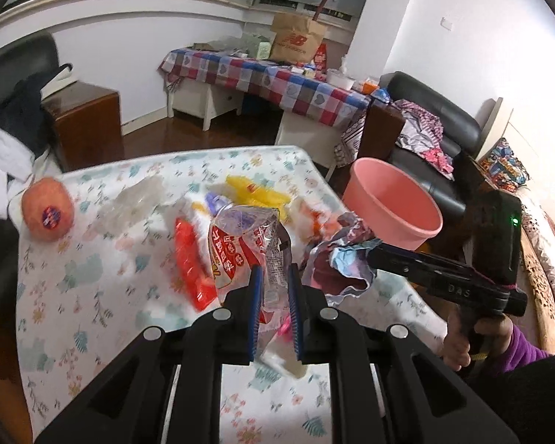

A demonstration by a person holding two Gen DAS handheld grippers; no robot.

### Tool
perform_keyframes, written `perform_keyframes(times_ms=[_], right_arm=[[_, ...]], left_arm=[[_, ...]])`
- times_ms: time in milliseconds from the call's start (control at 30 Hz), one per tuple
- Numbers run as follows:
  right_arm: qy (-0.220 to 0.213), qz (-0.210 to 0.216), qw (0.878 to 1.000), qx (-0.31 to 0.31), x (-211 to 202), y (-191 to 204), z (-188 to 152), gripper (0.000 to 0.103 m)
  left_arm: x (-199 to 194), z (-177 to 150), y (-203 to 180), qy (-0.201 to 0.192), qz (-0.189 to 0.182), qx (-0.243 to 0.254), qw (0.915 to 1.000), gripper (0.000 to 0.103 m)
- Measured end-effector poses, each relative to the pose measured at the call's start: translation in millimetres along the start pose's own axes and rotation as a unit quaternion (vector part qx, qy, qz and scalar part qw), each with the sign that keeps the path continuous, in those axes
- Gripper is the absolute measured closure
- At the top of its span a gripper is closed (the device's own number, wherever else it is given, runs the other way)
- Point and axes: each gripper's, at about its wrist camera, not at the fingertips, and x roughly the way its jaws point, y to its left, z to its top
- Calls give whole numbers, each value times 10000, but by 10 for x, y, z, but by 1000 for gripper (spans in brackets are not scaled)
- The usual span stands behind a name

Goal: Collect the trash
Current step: 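Carry both items over the pink bucket and open both grippers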

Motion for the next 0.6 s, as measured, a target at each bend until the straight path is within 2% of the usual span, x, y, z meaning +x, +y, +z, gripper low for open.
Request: perform_keyframes(times_ms=[167, 333, 467, 600], right_arm=[[-561, -600, 9965, -127, -334, -88, 150, 71], [-963, -1324, 9865, 41, -648, -327, 256, 71], [-1173, -1968, 9731, 247, -819, -570, 283, 71], [-1307, -2606, 9563, 201, -922, -724, 285, 71]], left_arm=[[139, 229, -255, -195, -330, 169, 9991, 90], [328, 445, -601, -324, -708, 480, 9958, 90], [543, 604, -925, -362, -996, 709, 9918, 90], [784, 741, -1216, -346, -1282, 830, 9877, 90]])
